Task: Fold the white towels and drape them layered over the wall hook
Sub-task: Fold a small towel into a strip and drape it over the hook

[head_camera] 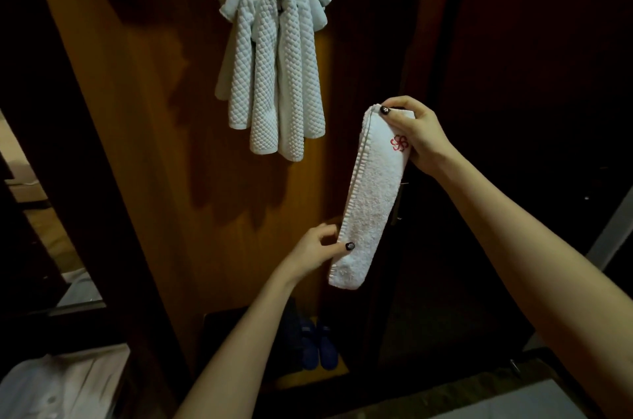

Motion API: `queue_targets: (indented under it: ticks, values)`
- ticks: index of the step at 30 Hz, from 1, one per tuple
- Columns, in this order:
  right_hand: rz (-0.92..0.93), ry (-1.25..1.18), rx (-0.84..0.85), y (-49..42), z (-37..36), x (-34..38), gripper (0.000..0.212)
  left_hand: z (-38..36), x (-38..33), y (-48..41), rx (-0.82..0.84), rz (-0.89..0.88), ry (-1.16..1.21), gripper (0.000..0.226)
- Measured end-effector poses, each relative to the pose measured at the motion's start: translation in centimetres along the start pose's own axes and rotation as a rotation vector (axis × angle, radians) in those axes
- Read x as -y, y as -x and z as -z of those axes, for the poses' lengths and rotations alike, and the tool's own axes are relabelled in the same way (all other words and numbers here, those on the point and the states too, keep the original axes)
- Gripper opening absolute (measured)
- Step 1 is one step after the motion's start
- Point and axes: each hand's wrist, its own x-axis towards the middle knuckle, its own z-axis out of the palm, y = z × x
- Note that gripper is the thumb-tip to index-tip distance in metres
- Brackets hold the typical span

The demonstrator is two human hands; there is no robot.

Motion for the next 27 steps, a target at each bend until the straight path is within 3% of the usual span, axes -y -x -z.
queue_targets:
  ticks: [6,9,11,17,19,22,27]
  values:
    - [-0.013,-0.026,0.041,-0.4,0.5,0.5,0.009,-0.9,-0.6,-0.5,0.005,-0.003,0.104,0.008]
    - [0.006,0.014,-0.017,-0.6,1.4,0.2,0.006,-0.6,0.0,-0.5,-0.042,-0.03,0.082,0.026]
    - [0.007,0.036,-0.05,-0.7,1.9,-0.3,0.01,-0.2,0.5,-0.4,-0.077,-0.038,0.067,0.033]
    - [-0.008,0.114,-0.136,-1.3,2.7,-2.1,0.028,1.3,1.1,-0.2,-0.166,-0.055,0.029,0.02]
    - [-0.019,0.142,-0.19,-1.6,3.0,-2.6,0.037,2.2,1.0,0.0,-0.144,-0.035,0.034,0.02]
    - [-0.024,0.217,-0.212,-1.7,3.7,-3.2,0.044,3.8,0.4,0.4,-0.047,-0.046,0.064,0.041]
    - [-0.02,0.222,-0.16,-1.9,4.2,-4.1,0.036,6.4,-0.3,0.3,0.006,-0.036,-0.033,0.031]
